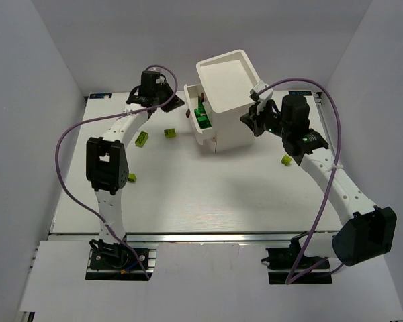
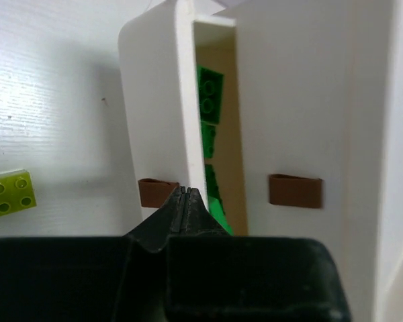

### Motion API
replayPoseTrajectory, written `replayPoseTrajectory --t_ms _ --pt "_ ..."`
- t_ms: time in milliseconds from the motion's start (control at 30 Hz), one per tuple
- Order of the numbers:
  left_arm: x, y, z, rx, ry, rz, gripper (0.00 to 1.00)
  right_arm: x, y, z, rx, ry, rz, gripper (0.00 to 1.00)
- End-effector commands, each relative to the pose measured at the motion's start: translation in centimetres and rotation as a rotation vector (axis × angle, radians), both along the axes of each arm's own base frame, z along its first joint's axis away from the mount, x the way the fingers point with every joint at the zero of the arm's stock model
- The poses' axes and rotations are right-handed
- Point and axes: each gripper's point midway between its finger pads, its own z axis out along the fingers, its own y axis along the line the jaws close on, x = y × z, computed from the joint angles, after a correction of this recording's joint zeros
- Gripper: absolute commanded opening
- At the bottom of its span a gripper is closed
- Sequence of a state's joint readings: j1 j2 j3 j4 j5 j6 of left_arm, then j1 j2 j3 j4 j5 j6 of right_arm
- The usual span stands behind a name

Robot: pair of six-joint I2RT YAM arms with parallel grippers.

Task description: Sort the legos into containers by color

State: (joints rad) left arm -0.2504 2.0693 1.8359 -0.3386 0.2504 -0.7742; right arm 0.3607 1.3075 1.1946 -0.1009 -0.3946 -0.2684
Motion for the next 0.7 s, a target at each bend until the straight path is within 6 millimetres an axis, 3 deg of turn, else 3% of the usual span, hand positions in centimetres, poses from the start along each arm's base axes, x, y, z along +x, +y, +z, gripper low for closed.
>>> replayPoseTrajectory --t_ms 0,167,233,267,467,667 --pt "0.3 -0.6 -0.7 0.018 0.035 -0.021 0.00 0.1 -0.6 2.1 0.045 -0.052 -0.038 0.00" --pt "1.5 -1.3 -2.0 0.014 0.050 -0.042 0.00 0.3 -1.1 2.1 0.044 -0.055 -0.051 0.00" --pt "2.1 -1.7 -1.4 -0.002 0.029 -0.059 0.01 0.5 -1.2 2.1 0.044 -0.052 -0.056 0.00" --pt "1.7 -2.9 -1.9 -0.025 0.037 -0.103 0.03 0.5 -1.2 2.1 0.046 -0.055 -0.055 0.00" --pt "1.7 -5.9 -1.3 -0.138 -0.010 -0.217 0.09 0.7 -1.5 1.9 0.043 -0.052 -0.063 0.00" --pt "1.9 -6.9 -1.0 -0.190 -0.022 -0.259 0.11 0.8 -1.7 1.6 0.041 -0.048 -0.068 0.00"
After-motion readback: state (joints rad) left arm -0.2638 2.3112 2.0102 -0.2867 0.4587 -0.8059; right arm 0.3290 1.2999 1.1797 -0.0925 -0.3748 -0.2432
